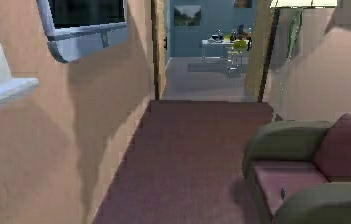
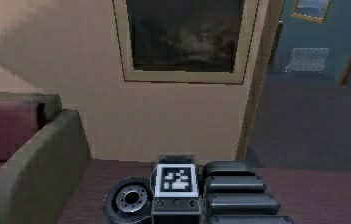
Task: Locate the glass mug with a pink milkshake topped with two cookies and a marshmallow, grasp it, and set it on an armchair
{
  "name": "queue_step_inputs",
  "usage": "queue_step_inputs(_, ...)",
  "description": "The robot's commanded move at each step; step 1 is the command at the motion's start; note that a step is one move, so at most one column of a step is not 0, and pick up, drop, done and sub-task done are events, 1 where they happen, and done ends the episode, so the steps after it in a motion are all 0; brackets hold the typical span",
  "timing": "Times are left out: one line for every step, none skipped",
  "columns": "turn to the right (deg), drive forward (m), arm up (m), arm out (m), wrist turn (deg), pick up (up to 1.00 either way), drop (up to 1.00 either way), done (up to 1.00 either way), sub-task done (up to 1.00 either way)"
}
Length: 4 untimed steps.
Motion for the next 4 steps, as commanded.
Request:
queue_step_inputs(12.0, 0.00, 0.00, 0.00, 0.0, 0.00, 0.00, 0.00, 0.00)
queue_step_inputs(0.0, 1.00, 0.00, 0.00, 0.0, 0.00, 0.00, 0.00, 0.00)
queue_step_inputs(0.0, 0.20, 0.00, 0.00, 0.0, 0.00, 0.00, 0.00, 0.00)
queue_step_inputs(45.0, 0.00, 0.00, 0.00, 0.0, 0.00, 0.00, 0.00, 0.00)
